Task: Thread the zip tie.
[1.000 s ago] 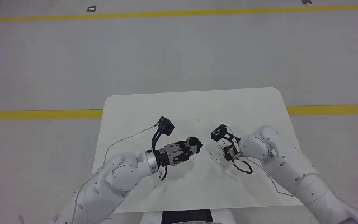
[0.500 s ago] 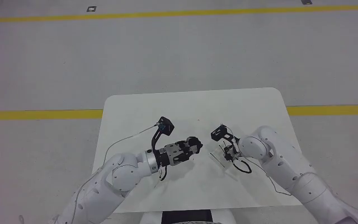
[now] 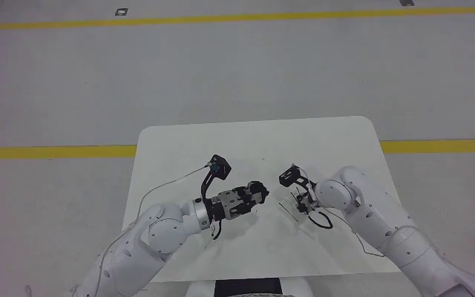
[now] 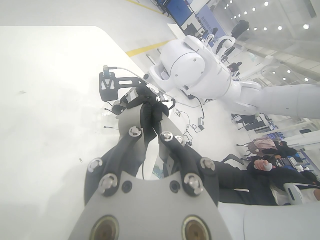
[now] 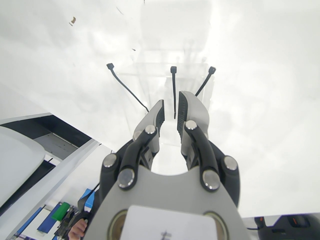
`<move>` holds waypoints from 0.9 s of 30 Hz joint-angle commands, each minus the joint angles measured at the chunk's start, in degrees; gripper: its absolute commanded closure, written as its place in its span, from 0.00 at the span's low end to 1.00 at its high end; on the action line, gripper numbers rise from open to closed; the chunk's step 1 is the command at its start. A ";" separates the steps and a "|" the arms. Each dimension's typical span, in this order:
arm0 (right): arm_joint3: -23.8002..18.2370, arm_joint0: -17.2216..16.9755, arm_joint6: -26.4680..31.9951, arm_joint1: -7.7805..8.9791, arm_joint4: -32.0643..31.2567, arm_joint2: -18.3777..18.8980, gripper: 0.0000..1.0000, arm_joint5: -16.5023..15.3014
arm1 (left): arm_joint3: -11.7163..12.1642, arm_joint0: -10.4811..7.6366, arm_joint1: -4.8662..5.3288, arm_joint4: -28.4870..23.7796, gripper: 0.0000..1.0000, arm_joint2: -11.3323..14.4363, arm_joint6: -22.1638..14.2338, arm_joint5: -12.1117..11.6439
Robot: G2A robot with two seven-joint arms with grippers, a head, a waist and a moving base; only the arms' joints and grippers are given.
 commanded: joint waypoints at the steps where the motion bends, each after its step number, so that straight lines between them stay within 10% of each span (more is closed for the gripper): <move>1: 0.23 0.14 -0.02 -0.08 0.05 -0.10 0.87 -0.03 | 0.00 0.00 0.00 0.00 1.00 0.00 0.00 0.00; 27: 2.49 1.29 -0.01 -0.88 0.21 -0.94 1.00 0.01 | 0.00 0.00 0.00 0.00 1.00 0.00 0.00 0.00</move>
